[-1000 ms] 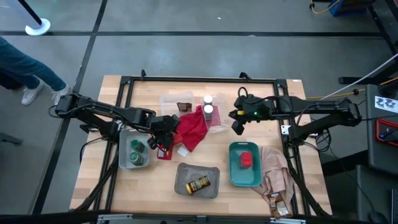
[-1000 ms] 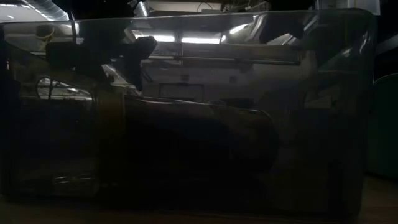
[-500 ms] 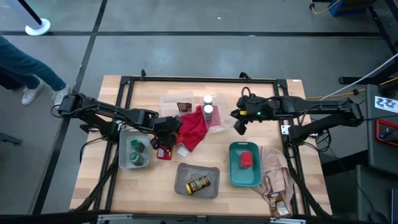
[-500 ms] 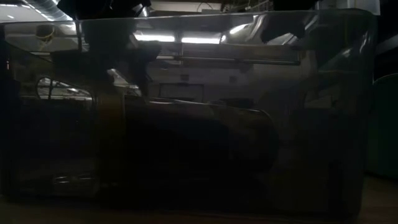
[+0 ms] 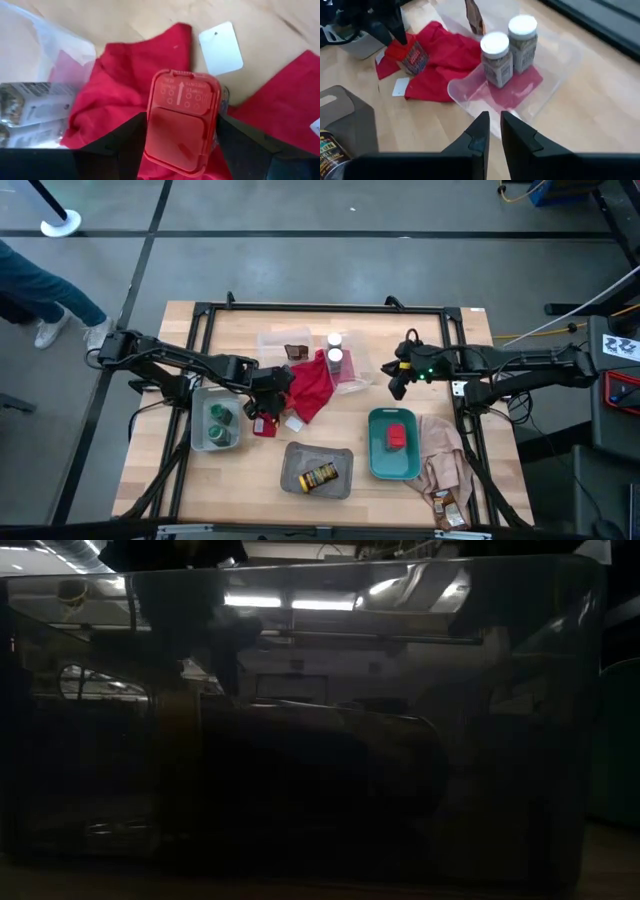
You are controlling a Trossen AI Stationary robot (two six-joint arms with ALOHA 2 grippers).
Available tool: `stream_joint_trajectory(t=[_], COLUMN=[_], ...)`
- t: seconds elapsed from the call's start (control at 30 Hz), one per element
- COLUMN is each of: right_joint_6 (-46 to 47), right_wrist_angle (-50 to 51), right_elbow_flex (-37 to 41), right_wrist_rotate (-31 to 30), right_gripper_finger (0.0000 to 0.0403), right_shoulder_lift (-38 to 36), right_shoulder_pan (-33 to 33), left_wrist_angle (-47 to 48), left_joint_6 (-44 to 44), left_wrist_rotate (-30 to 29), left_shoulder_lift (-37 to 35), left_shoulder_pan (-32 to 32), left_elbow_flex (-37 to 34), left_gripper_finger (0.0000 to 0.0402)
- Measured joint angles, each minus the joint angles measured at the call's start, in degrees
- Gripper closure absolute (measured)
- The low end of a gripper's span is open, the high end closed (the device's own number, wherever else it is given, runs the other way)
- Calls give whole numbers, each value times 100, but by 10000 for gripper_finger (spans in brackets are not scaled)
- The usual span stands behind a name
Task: Sort spices by type
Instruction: Put the red seasoning can into the green bin
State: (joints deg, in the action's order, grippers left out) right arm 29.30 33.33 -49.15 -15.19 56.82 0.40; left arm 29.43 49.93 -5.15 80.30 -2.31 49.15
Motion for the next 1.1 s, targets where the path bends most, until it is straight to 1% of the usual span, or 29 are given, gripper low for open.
stream_joint_trajectory(t=[0.13, 0.33, 0.53, 0.77, 0.93, 1.1], right_joint_6=[45, 46, 46, 44, 44, 44], right_wrist_angle=[-251, -379, -374, -375, -374, -374], right_elbow_flex=[235, 326, 326, 326, 326, 323], right_wrist_rotate=[259, 326, 388, 478, 580, 580], right_gripper_finger=[354, 354, 354, 354, 354, 354], right_shoulder_lift=[6, 12, 12, 12, 15, 15], right_shoulder_pan=[0, 0, 0, 0, 0, 0], left_wrist_angle=[-41, -95, -222, -343, -345, -341], left_joint_6=[-2, -299, -323, -670, -1095, -1224], left_wrist_rotate=[-26, -118, -311, -347, -496, -647], left_shoulder_lift=[172, 363, 331, 340, 340, 342], left_shoulder_pan=[55, 59, -31, -72, -85, -292], left_elbow_flex=[3, 27, 10, 2, 2, -2], left_gripper_finger=[176, 175, 175, 175, 175, 175])
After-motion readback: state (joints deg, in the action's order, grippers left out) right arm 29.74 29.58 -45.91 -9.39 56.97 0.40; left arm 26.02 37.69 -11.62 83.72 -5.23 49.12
